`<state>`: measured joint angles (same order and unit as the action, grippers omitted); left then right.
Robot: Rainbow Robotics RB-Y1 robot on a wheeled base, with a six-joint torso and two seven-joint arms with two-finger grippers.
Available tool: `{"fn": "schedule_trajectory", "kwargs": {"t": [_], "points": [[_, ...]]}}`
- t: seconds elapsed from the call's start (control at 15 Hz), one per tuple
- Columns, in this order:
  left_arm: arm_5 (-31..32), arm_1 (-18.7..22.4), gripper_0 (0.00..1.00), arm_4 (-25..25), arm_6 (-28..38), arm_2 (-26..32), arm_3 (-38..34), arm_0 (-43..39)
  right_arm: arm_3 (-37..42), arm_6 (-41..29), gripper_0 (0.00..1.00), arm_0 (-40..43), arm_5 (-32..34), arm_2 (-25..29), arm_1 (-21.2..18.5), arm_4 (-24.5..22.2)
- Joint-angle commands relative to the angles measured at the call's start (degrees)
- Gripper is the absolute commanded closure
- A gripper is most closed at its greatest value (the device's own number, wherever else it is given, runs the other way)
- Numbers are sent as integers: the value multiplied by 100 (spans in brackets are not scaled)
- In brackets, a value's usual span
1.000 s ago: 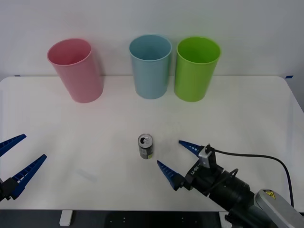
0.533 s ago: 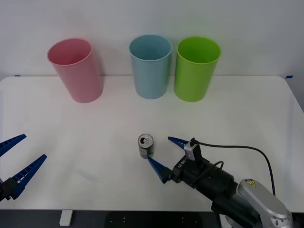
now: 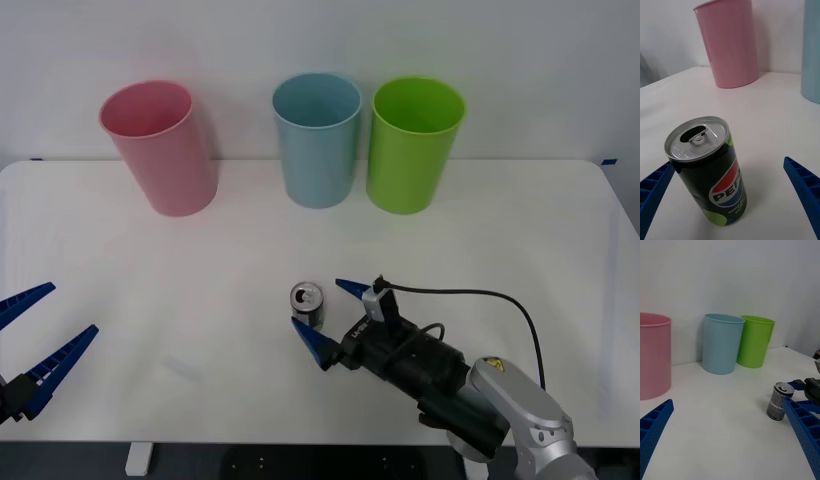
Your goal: Grasp the object on the table and drop it into the matching bin: aluminum can to the light blue bin, PET bottle to the pink bin.
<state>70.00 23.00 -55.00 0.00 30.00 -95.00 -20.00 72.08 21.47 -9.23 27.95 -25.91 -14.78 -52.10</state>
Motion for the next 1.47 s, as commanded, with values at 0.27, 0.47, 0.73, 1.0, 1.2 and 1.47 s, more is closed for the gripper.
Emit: {"fn": "schedule_trajectory", "kwargs": {"t": [0.27, 0.47, 0.73, 1.0, 1.2, 1.47], "points": [[0, 0, 0, 0, 0, 0, 0, 0, -1, 121, 0, -88, -158, -125, 98, -28], [0, 0, 0, 0, 0, 0, 0, 0, -1, 138, 0, -88, -167, -151, 116, -45], [0, 0, 0, 0, 0, 0, 0, 0, -1, 173, 0, -97, -273, -186, 116, -54], [0, 0, 0, 0, 0, 0, 0, 0, -10, 226, 100, -97, -308, -204, 116, -54], [0, 0, 0, 0, 0, 0, 0, 0, -1, 235, 100, -97, -308, -204, 124, -54], [0, 0, 0, 0, 0, 0, 0, 0, -1, 235, 100, -97, -308, -204, 116, -54]]}}
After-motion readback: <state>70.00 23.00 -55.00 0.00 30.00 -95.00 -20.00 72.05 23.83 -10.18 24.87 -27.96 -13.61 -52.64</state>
